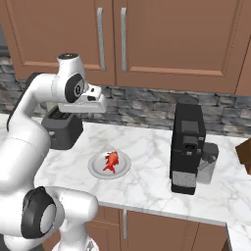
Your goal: Place the fish on the rack of the oven, and slide the rack back inside. Close the oven door.
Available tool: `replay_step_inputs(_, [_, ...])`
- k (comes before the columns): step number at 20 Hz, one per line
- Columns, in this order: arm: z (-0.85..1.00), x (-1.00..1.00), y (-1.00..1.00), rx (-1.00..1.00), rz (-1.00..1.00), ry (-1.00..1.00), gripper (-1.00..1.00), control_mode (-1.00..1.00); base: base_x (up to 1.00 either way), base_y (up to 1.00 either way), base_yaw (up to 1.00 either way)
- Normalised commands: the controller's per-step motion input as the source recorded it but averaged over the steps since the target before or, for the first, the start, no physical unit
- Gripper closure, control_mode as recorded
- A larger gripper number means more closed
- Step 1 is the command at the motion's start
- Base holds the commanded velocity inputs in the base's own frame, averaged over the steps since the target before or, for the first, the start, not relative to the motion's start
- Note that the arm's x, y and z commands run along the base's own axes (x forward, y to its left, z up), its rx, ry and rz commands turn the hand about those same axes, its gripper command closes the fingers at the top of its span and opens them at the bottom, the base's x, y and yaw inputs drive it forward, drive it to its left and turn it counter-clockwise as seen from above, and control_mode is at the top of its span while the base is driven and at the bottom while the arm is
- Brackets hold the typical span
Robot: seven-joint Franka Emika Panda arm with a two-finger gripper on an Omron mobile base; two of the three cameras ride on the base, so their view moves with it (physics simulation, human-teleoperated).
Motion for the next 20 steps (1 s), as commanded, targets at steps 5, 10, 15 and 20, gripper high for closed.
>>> replay_step_inputs(5, [0.0, -0.33, -0.03, 0.0, -0.01, -0.06, -1.0, -1.0, 0.0, 0.0, 0.0])
replay_step_inputs(10, [-0.12, -0.5, -0.21, 0.01, -0.02, -0.06, -1.0, -1.0, 0.0, 0.0, 0.0])
replay_step_inputs(15, [-0.09, -0.24, -0.39, 0.0, 0.0, 0.0, -1.0, -1.0, 0.0, 0.0, 0.0])
replay_step_inputs(20, [-0.3, -0.01, -0.26, 0.0, -0.05, 0.0, -1.0, -1.0, 0.0, 0.0, 0.0])
